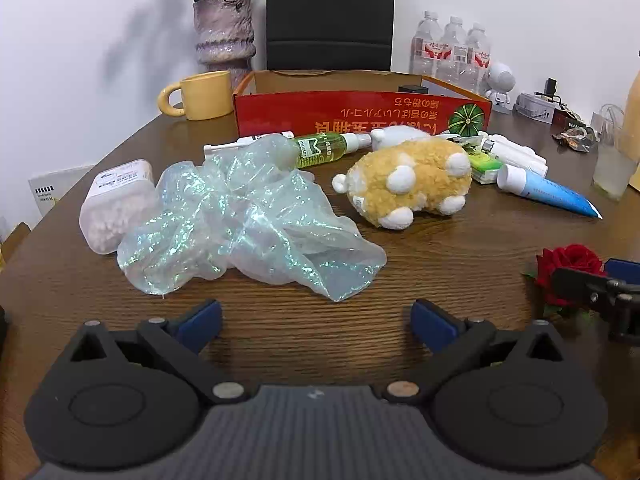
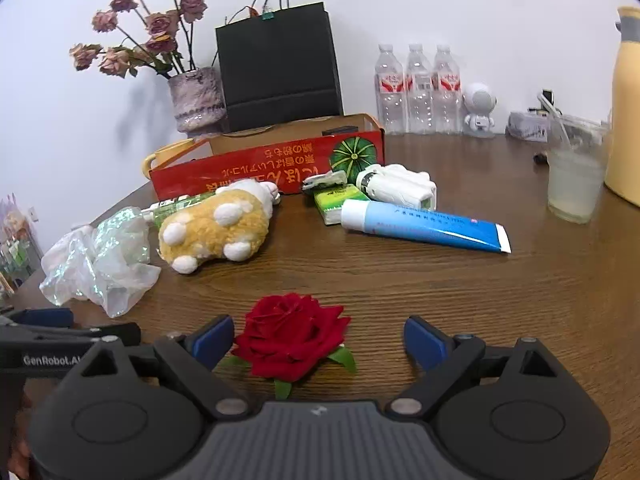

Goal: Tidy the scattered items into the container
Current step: 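Grasp the red rose with the right tool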

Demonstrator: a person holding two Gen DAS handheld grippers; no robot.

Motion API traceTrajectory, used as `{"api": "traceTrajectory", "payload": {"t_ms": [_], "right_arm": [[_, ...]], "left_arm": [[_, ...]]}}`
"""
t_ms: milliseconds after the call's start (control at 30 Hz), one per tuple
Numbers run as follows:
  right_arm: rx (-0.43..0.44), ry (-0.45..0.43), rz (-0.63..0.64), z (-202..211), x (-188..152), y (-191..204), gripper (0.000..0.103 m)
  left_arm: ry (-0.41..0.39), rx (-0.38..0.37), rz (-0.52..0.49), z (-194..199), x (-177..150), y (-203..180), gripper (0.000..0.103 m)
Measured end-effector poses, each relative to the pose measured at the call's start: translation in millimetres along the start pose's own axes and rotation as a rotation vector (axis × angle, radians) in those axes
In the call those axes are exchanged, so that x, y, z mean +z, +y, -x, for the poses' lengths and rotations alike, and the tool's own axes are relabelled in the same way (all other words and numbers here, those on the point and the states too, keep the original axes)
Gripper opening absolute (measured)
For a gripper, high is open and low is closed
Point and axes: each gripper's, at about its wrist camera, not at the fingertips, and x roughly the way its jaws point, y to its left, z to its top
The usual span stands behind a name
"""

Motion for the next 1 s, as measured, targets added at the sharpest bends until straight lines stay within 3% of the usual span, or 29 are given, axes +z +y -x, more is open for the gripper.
{"api": "traceTrajectory", "payload": {"t_ms": [467,700,767,1000], "right_arm": [[-0.055,0.056,0.041,-6,-1,7,0.099],[-0.038,0.043,0.021,-3,-1,4,0.098],[-0.034,0.037,0.011,-2,-1,3,0.096],[-0.06,0.064,0.101,-9,1,16,0.088]], "left_arm": [[-0.004,0.0,0.009,2,0,2,0.103],[-0.129,0.052,0.031,19,-6,3,0.103],[-0.14,0.097,0.083,20,-5,8,0.103],[-0.034,0.102,0.108,-11,21,26,0.103]]}}
